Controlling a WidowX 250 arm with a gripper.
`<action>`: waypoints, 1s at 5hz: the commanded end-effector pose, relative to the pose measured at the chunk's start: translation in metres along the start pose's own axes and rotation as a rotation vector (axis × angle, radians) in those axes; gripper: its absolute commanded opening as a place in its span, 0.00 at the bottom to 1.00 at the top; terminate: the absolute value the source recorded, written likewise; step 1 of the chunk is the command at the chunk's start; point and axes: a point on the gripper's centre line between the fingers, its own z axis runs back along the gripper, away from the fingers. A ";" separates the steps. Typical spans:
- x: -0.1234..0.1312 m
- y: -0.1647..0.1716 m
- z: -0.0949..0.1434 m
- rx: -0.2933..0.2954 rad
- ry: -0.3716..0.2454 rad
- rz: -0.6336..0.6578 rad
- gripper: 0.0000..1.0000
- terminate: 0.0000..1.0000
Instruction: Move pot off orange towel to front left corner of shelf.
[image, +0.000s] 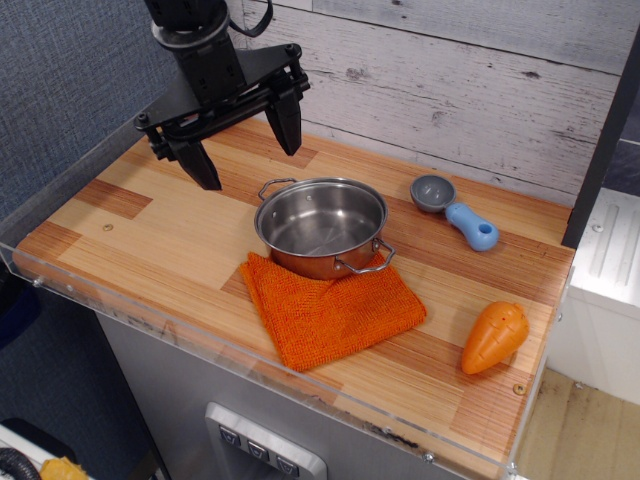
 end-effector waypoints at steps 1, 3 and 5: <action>0.000 0.000 0.000 0.000 0.000 0.000 1.00 0.00; 0.022 0.020 -0.028 0.065 0.033 0.015 1.00 0.00; 0.021 0.017 -0.064 0.086 0.082 -0.014 1.00 0.00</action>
